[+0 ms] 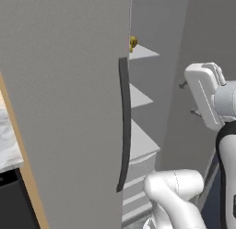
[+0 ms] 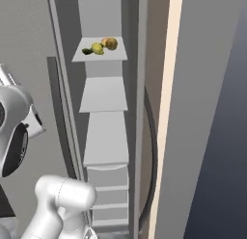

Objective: Take the mango and lemon from the second highest rack and move them to the highest rack where the squashs are located, to maximize freezer space. Close the freezer door after rearranging.

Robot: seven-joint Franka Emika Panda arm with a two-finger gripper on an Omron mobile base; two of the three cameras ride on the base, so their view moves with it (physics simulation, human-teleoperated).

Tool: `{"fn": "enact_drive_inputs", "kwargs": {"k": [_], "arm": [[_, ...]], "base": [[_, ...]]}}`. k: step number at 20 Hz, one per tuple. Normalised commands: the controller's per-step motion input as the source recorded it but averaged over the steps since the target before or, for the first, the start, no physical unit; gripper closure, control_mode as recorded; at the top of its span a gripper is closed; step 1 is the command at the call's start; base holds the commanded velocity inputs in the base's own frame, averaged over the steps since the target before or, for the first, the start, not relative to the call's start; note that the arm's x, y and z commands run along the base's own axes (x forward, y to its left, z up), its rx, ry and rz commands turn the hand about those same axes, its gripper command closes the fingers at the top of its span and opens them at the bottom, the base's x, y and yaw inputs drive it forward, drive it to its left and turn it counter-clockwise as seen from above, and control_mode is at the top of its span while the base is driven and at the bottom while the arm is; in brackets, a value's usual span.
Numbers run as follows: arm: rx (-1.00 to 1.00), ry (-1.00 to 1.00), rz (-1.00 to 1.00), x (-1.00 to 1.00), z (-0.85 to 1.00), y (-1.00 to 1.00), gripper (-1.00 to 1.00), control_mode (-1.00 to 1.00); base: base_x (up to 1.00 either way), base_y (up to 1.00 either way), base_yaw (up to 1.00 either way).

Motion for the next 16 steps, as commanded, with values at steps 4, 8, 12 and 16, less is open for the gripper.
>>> {"fn": "enact_drive_inputs", "kwargs": {"k": [4, 8, 12, 16], "arm": [[0.00, 0.00, 0.00, 0.00, 0.00, 0.00, -1.00, 1.00], [0.00, 0.00, 0.00, 0.00, 0.00, 0.00, -1.00, 1.00], [0.00, 0.00, 0.00, 0.00, 0.00, 0.00, -1.00, 1.00], [0.00, 0.00, 0.00, 0.00, 0.00, 0.00, -1.00, 1.00]], "base": [[-1.00, 0.00, -0.22], [-0.78, -0.17, -0.26], [-0.46, -0.47, -0.17], [-0.29, -0.48, -0.04]]}}
